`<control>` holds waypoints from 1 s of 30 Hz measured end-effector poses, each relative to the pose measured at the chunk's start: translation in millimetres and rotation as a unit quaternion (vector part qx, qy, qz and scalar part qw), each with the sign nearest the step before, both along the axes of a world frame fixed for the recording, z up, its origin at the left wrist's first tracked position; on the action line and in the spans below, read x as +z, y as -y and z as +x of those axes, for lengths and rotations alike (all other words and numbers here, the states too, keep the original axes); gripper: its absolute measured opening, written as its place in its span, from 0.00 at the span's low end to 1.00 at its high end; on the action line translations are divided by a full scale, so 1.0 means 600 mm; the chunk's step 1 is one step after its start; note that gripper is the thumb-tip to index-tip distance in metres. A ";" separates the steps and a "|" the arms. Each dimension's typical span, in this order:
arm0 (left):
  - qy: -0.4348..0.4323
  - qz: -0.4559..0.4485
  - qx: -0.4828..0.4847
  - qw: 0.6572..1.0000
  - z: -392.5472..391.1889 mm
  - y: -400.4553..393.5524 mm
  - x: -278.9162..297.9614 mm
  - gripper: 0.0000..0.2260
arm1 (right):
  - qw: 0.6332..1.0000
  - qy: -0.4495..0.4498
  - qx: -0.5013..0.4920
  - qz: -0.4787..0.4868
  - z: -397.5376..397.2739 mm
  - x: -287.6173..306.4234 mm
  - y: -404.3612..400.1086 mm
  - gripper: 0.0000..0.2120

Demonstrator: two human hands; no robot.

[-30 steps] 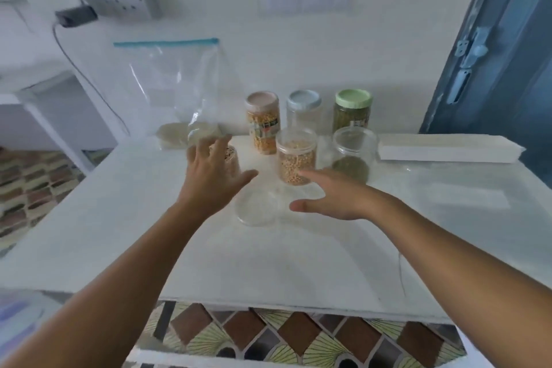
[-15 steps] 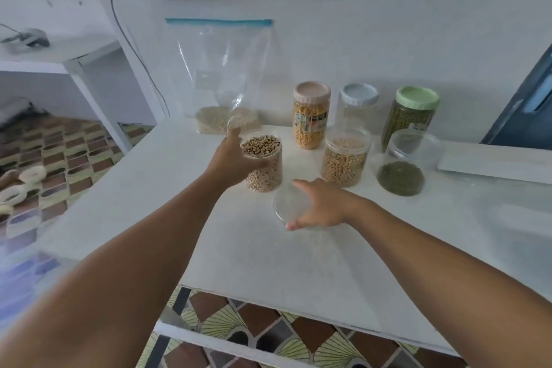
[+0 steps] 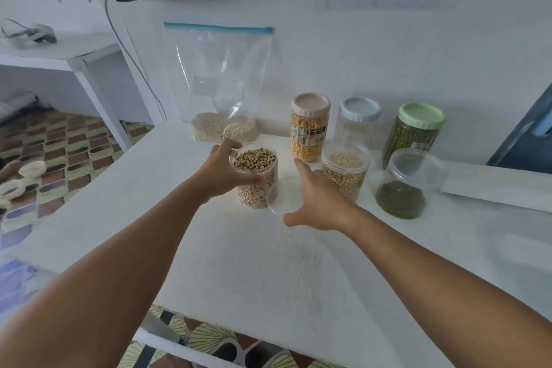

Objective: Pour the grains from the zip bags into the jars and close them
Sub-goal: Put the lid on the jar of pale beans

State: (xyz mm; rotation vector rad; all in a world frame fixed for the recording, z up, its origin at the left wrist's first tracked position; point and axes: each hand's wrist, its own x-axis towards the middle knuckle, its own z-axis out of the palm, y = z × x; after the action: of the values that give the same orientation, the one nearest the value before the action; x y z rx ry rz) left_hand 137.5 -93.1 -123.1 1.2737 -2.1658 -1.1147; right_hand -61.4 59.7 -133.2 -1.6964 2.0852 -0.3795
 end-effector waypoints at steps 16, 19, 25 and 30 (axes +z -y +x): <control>-0.008 0.083 -0.177 0.981 0.002 0.038 -0.011 0.51 | 0.980 0.141 -0.038 -0.132 0.038 0.079 0.090 0.60; -0.021 0.092 -0.195 0.976 0.003 0.034 -0.011 0.50 | 0.987 0.122 -0.007 -0.104 0.051 0.078 0.099 0.58; -0.062 0.125 -0.195 0.971 0.012 0.038 -0.022 0.48 | 0.992 0.100 0.027 -0.074 0.055 0.087 0.113 0.57; -0.063 0.145 -0.202 0.966 0.013 0.047 -0.018 0.48 | 0.996 0.063 0.066 -0.022 0.048 0.104 0.117 0.58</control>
State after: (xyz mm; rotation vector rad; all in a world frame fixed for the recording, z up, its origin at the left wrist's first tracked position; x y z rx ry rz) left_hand 145.1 -121.6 -133.6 0.8492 -2.2843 -1.6773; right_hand -32.4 -10.3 -70.9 -1.7763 1.8773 -0.4800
